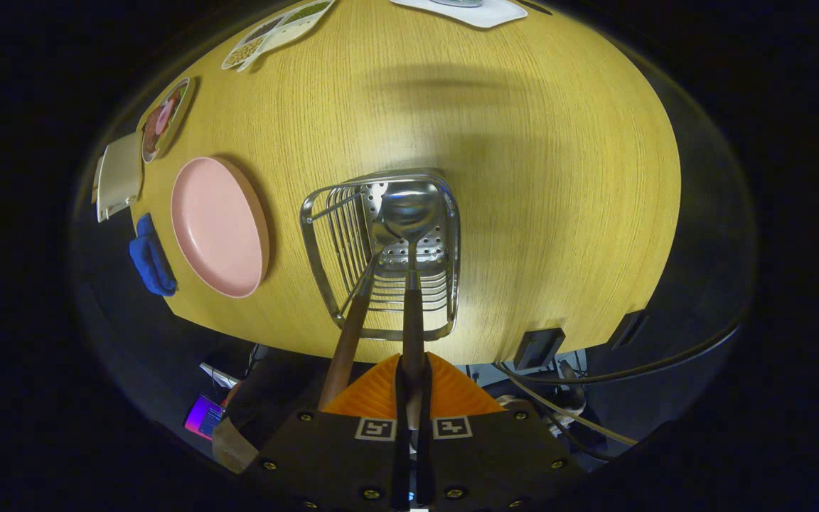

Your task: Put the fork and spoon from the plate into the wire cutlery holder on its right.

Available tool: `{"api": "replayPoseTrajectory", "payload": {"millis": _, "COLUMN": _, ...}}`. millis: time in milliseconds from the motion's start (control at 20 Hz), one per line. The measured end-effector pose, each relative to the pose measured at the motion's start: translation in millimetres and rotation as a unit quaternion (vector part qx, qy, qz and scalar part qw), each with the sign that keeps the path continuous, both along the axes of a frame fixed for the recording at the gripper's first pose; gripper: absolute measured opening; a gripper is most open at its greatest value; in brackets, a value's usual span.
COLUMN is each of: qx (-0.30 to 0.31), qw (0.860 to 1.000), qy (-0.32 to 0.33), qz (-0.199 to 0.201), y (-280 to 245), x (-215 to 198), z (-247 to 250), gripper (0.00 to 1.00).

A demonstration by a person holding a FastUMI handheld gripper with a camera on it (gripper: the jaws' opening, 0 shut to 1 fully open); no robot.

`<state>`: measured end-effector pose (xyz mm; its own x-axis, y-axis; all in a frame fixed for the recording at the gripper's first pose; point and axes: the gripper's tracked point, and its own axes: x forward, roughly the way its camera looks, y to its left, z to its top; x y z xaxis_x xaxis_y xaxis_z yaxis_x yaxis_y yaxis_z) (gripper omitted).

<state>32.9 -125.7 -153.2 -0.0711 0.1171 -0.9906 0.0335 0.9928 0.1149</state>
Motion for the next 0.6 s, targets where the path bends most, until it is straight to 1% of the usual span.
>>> {"api": "replayPoseTrajectory", "payload": {"millis": 200, "qx": 0.013, "qw": 1.000, "qy": 0.001, "qz": -0.019, "y": 7.4, "x": 0.3, "z": -0.9, "gripper": 0.05}}
{"api": "replayPoseTrajectory", "payload": {"millis": 350, "qx": 0.024, "qw": 0.999, "qy": -0.016, "qz": -0.033, "y": 9.2, "x": 1.3, "z": -1.8, "gripper": 0.11}}
{"api": "replayPoseTrajectory", "payload": {"millis": 450, "qx": 0.028, "qw": 0.998, "qy": -0.027, "qz": -0.044, "y": 7.5, "x": 0.4, "z": -2.2, "gripper": 0.20}}
{"api": "replayPoseTrajectory", "payload": {"millis": 550, "qx": 0.028, "qw": 0.998, "qy": -0.036, "qz": -0.044, "y": 5.3, "x": -1.2, "z": -0.7, "gripper": 0.40}}
{"api": "replayPoseTrajectory", "payload": {"millis": 600, "qx": 0.031, "qw": 0.998, "qy": -0.039, "qz": -0.048, "y": 8.0, "x": -1.2, "z": 0.4, "gripper": 0.45}}
